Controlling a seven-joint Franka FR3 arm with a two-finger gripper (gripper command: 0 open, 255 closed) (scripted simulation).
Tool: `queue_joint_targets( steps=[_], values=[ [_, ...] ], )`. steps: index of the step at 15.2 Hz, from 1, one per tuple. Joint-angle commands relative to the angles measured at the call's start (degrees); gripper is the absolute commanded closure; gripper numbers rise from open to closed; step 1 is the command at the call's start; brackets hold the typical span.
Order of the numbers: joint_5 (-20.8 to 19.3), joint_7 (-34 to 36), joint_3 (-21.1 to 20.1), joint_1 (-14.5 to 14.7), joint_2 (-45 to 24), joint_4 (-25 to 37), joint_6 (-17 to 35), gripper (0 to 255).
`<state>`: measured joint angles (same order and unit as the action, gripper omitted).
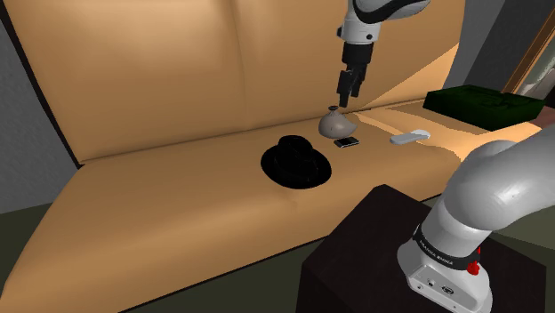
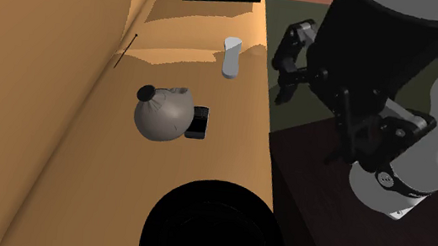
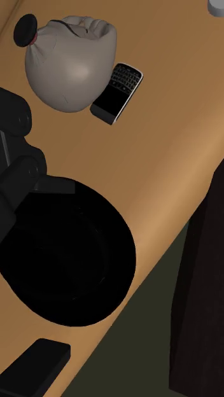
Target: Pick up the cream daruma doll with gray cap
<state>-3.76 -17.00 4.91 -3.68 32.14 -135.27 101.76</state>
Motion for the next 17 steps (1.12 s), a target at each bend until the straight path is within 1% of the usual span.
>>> queue_joint_targets(
  steps=[1,5,9,17],
  values=[
    [-1.0,-1.7,1.5,-0.7,-3.7,1.6,2.0,0],
    [-2.2,-4.8,4.2,-1.9,-11.1,5.2,5.6,0],
    [-2.6,-8.0,6.6,-2.9,-18.8,9.9,8.6,0],
    [-1.1,-14.6,10.4,-5.5,-35.3,22.5,12.1,0]
  ],
)
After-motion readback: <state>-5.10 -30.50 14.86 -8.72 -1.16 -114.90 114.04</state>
